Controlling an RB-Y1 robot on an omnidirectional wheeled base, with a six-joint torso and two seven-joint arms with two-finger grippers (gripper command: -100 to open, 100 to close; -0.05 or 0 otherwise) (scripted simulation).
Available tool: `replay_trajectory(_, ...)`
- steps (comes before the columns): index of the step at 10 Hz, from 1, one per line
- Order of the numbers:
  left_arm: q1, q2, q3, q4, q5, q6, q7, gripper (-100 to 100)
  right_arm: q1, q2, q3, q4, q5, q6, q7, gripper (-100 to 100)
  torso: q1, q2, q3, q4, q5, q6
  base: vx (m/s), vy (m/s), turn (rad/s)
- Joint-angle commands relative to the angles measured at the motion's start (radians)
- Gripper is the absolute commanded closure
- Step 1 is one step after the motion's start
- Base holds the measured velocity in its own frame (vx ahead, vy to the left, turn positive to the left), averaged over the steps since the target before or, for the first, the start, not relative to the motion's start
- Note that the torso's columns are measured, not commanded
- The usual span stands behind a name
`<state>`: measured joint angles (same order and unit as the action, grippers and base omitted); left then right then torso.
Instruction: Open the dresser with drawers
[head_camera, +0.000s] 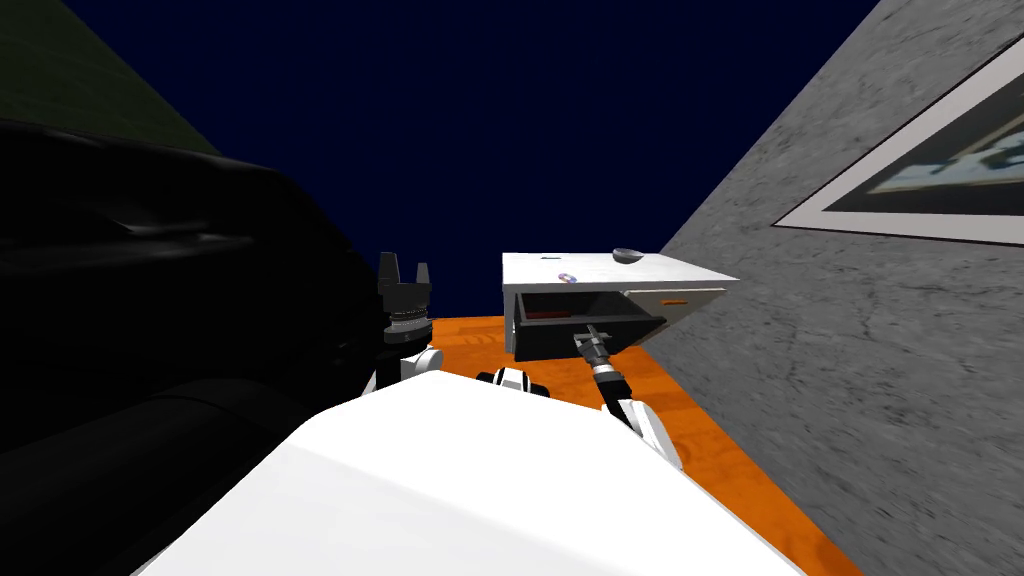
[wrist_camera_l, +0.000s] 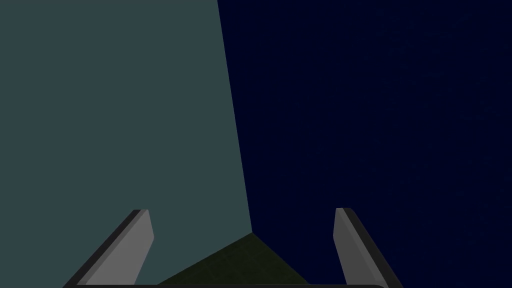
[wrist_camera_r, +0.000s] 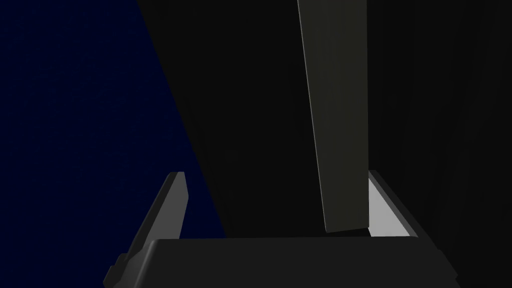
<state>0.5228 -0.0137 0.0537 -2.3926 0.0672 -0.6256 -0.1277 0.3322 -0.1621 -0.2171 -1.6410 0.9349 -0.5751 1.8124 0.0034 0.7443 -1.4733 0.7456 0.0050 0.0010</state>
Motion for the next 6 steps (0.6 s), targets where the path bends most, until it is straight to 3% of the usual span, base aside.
replay_trajectory(1, 0.000, 0.000, 0.000, 0.000, 0.000, 0.000, 0.000, 0, 0.001, -0.002, 0.000, 0.001, 0.001, 0.006, -0.006, 0, 0.000, 0.000, 0.000, -0.002, -0.001, 0.000, 0.000, 0.000, 0.000)
replay_trajectory(6, 0.000, 0.000, 0.000, 0.000, 0.000, 0.000, 0.000, 0, 0.007, -0.002, 0.000, 0.009, 0.003, 0.009, -0.004, 0, -0.003, -0.005, -0.002, -0.006, -0.004, -0.001, 0.000, 0.000, 0.000)
